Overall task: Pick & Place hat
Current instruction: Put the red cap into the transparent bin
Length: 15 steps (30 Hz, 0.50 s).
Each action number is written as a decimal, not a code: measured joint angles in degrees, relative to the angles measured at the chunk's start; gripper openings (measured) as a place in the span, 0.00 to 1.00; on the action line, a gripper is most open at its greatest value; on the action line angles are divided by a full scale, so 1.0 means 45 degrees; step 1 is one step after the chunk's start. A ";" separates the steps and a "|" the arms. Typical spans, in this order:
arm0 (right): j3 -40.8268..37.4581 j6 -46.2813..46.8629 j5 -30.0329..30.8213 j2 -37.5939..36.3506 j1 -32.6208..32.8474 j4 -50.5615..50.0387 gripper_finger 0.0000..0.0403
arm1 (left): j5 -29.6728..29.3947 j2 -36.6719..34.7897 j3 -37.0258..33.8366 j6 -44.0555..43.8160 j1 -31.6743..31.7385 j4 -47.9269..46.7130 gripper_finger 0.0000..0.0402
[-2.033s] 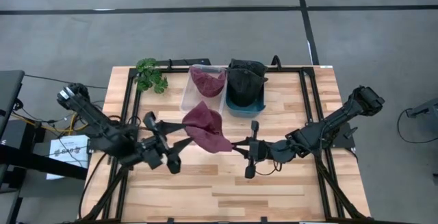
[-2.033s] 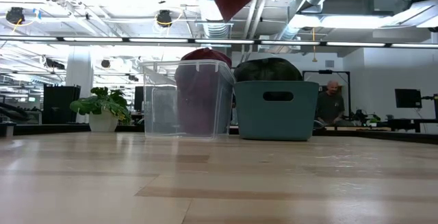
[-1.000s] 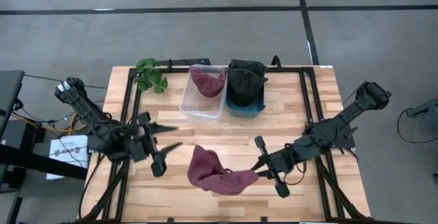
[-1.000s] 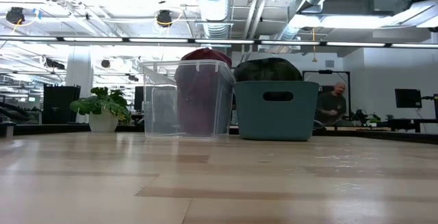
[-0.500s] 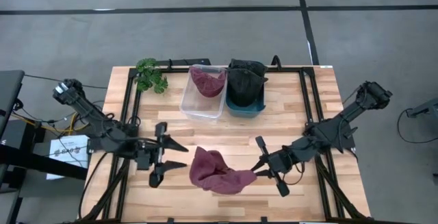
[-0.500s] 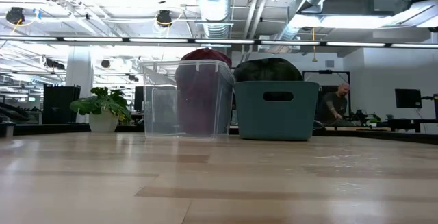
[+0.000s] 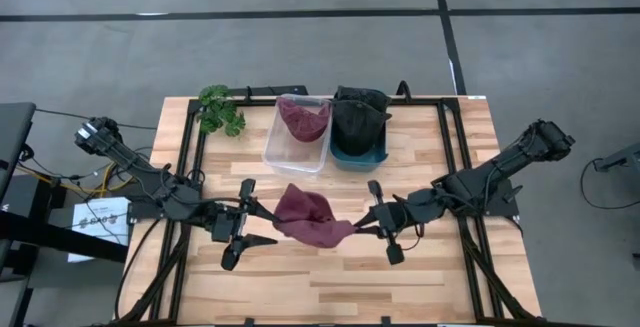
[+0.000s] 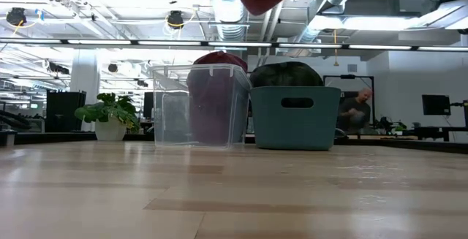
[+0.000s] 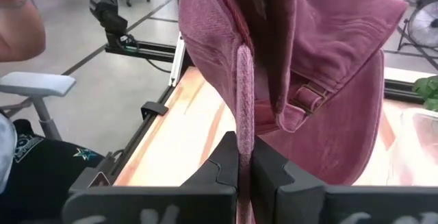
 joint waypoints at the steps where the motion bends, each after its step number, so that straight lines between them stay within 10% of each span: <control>1: 0.0000 -0.0029 -0.0005 0.0000 -0.0013 0.0000 0.00 | 0.0000 0.0000 0.0000 -0.0084 0.0000 -0.0113 0.51; 15: 0.0000 -0.0459 -0.0050 0.0000 -0.0007 0.0497 0.00 | -0.0007 0.0139 0.0005 -0.1268 0.0596 -0.0646 0.51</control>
